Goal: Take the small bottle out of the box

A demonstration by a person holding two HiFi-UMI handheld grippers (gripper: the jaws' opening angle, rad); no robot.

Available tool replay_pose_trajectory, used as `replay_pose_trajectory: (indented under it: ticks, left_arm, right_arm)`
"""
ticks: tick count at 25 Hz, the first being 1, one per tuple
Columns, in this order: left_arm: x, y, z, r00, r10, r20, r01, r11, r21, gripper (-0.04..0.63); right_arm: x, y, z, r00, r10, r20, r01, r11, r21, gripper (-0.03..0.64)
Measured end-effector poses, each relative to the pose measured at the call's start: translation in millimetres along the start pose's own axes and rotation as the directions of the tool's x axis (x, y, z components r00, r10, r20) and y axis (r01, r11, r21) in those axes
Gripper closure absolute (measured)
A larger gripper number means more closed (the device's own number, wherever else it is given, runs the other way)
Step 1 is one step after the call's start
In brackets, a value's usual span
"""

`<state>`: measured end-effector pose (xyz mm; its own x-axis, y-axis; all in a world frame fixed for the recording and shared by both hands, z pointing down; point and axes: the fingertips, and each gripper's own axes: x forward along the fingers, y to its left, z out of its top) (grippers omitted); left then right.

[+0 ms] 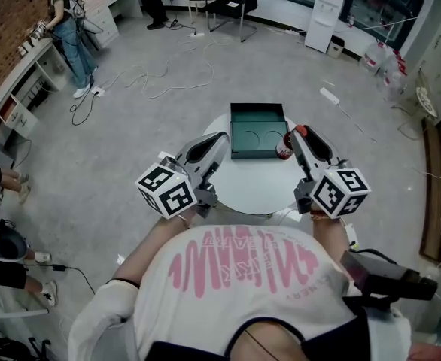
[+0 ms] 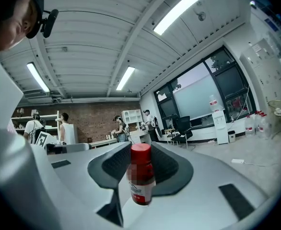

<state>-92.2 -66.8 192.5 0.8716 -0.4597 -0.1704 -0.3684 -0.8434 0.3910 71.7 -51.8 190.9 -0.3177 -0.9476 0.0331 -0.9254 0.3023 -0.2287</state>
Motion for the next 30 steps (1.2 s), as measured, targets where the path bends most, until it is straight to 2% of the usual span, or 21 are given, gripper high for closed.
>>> replay_pose_trajectory:
  ticks: [12, 20, 30]
  left_arm:
    - [-72.4, -15.5, -8.3, 1.0, -0.003, -0.019, 0.003, 1.0, -0.022, 0.588]
    - [-121.4, -32.5, -31.8, 1.0, -0.018, -0.02, 0.017, 1.0, -0.021, 0.588]
    - [-123.5, -39.6, -22.6, 1.0, -0.022, -0.021, 0.021, 0.999, -0.04, 0.588]
  right_arm:
    - [-34.0, 57.3, -19.0, 0.999, -0.033, 0.011, 0.033, 0.999, 0.029, 0.488]
    - [-70.2, 92.6, -56.6, 0.999, -0.053, 0.007, 0.053, 0.999, 0.003, 0.488]
    - [-79.4, 96.5, -47.5, 0.997, -0.081, -0.009, 0.081, 0.997, -0.005, 0.488]
